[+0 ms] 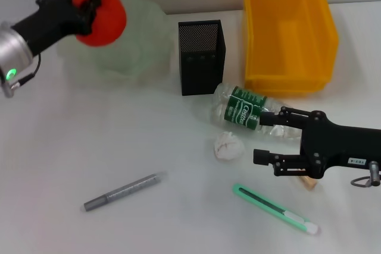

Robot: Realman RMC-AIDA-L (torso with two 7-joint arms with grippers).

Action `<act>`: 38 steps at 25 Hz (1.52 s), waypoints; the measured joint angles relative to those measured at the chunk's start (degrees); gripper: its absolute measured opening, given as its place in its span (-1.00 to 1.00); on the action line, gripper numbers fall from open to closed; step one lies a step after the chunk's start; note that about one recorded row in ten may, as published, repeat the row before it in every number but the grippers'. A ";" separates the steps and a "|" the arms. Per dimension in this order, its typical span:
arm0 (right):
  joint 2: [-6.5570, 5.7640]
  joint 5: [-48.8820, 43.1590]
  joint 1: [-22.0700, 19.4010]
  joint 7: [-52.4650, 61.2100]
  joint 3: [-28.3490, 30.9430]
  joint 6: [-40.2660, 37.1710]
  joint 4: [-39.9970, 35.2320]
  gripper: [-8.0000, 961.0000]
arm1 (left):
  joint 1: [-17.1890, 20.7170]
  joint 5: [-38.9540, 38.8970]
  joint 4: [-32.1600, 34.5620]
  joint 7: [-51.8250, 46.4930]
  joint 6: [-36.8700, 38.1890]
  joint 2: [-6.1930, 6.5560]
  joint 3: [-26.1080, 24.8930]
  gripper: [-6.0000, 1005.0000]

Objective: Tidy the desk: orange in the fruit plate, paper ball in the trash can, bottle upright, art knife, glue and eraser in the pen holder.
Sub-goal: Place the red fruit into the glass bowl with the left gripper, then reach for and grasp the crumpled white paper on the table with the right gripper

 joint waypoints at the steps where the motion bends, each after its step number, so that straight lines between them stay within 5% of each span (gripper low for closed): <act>1: 0.00 0.00 0.04 0.01 -0.01 -0.02 0.02 0.73 | -1.08 -0.75 -0.67 0.64 -1.79 -0.05 0.00 -0.78; 7: 0.00 0.00 0.23 0.05 -0.07 -0.11 0.07 0.73 | -7.10 -3.09 -5.88 6.37 -9.63 -0.18 0.00 -0.85; 17: 0.06 0.09 0.37 0.11 -0.09 -0.17 0.07 0.73 | -8.85 -6.48 -7.47 10.51 -13.54 -0.48 0.38 -0.79; 30: 0.01 0.29 0.18 0.16 0.39 -0.23 0.78 0.73 | -8.48 -7.33 -7.43 10.57 -10.71 -0.32 2.07 0.03; 31: -0.01 0.50 0.09 0.16 0.48 -0.28 0.77 0.73 | -7.81 -7.29 -7.24 10.57 -8.61 -0.20 2.17 0.43; 38: -0.28 3.69 -1.72 1.55 0.66 -1.73 -1.81 0.73 | 0.28 -5.59 -5.65 11.17 8.31 0.28 2.55 0.55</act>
